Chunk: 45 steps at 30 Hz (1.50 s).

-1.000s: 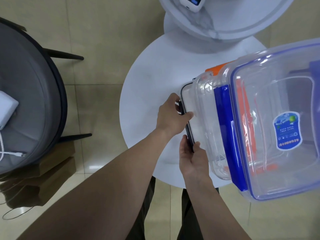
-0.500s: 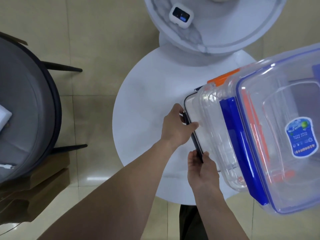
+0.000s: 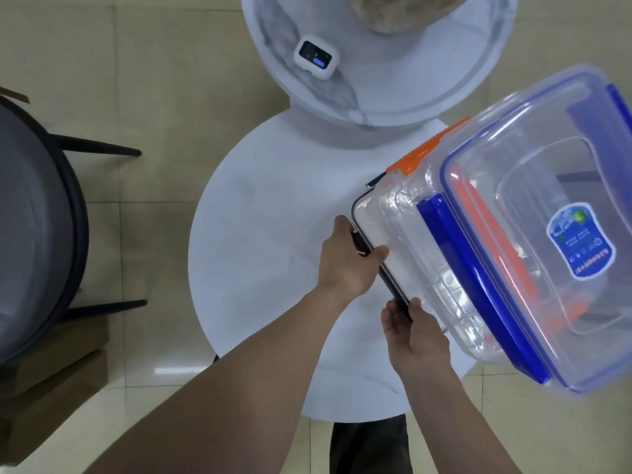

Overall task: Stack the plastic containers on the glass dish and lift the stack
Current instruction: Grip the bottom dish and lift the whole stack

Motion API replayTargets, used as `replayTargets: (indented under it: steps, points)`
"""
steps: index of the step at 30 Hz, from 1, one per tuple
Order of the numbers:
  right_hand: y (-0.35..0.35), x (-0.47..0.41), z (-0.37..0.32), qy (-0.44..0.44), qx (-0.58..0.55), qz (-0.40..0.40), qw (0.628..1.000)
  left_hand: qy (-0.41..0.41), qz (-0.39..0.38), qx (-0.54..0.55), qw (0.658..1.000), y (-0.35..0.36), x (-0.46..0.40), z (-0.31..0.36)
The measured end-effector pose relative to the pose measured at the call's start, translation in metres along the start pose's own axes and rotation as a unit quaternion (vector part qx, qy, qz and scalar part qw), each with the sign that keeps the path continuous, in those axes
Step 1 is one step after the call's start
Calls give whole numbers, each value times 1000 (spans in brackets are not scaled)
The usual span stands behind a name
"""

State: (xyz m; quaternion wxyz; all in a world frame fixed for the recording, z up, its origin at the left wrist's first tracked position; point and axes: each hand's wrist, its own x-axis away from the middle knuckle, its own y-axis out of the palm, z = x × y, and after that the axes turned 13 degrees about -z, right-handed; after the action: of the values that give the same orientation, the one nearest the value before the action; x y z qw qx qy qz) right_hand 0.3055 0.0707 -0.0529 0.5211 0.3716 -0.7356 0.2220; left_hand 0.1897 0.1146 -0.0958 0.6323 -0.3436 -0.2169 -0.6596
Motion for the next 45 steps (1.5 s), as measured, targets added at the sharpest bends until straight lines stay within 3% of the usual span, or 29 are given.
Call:
replayTargets:
  steps: [22, 45]
  points:
    - [-1, -30, -55, -34, 70, 20, 997, -13, 18, 55, 998, 32, -29, 35]
    - [2, -45, -98, -15, 80, 16, 997, -30, 13, 108, 994, 48, -47, 71]
